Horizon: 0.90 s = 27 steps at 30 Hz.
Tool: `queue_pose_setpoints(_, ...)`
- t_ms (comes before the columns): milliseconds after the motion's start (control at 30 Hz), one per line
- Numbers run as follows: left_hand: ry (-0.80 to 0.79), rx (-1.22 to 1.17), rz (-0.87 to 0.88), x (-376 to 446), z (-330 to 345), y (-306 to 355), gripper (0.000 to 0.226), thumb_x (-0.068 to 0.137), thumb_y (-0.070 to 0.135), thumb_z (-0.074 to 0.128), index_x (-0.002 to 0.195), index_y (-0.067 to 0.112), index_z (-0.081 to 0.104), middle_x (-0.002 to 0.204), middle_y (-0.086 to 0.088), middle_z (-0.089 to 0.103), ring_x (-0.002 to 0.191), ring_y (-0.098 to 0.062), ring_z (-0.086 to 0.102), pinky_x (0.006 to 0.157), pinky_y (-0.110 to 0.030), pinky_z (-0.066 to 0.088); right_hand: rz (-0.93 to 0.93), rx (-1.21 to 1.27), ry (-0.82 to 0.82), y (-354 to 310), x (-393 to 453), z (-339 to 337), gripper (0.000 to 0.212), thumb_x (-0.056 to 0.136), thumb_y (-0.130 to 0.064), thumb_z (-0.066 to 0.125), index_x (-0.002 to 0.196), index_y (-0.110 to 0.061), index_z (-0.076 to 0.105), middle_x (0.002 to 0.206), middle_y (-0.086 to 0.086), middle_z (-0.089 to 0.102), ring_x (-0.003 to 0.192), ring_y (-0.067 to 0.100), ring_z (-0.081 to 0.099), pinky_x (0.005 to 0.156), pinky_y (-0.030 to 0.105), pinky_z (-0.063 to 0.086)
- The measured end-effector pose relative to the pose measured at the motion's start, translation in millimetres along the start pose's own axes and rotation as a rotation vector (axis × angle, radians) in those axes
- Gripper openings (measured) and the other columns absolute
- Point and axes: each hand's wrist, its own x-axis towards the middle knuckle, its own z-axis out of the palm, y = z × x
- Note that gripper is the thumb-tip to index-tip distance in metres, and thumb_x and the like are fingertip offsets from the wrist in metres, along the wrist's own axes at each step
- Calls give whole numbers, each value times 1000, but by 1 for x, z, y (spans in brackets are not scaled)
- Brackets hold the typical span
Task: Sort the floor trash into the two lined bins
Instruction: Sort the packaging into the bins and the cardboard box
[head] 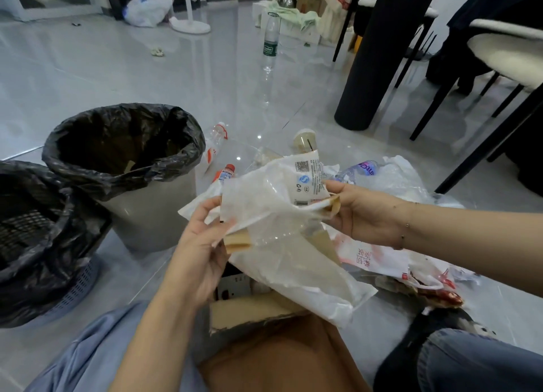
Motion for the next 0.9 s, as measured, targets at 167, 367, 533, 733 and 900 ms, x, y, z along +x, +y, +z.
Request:
queue_pose_setpoints(167, 91, 80, 215, 2, -5, 38, 32, 78, 1, 62, 104, 19, 61, 88, -3, 72, 66, -10, 67, 59, -21, 56, 11, 94, -41, -18, 7, 23, 25, 79, -11, 60, 101, -11, 72, 115, 11, 69, 96, 22, 70, 75, 25, 59)
queue_pose_setpoints(367, 498, 392, 727, 21, -18, 94, 35, 87, -2, 56, 109, 25, 57, 108, -4, 71, 99, -19, 69, 81, -32, 56, 113, -61, -57, 4, 27, 45, 53, 75, -24, 63, 126, -11, 58, 119, 12, 67, 107, 29, 66, 81, 35, 59)
queue_pose_setpoints(533, 785, 862, 781, 66, -46, 128, 45, 87, 0, 49, 130, 13, 44, 120, -5, 61, 108, -16, 59, 75, -5, 40, 202, -189, -142, 20, 30, 51, 44, 81, -23, 62, 122, -9, 62, 121, 15, 65, 103, 28, 64, 84, 37, 57)
queue_pose_setpoints(733, 770, 1308, 449, 91, -67, 141, 67, 93, 27, 57, 148, 3, 25, 150, -22, 30, 135, -33, 34, 106, -33, 29, 168, -151, -14, 21, 37, 39, 40, 83, -18, 59, 120, -4, 62, 116, 17, 67, 91, 25, 66, 71, 33, 59)
queue_pose_setpoints(900, 626, 1281, 708, 61, -47, 114, 39, 92, 16, 54, 130, 8, 52, 138, -10, 47, 131, -23, 42, 111, -34, 33, 93, -161, 56, 17, 37, 33, 29, 90, -8, 51, 117, 0, 61, 105, 19, 68, 83, 25, 66, 71, 31, 60)
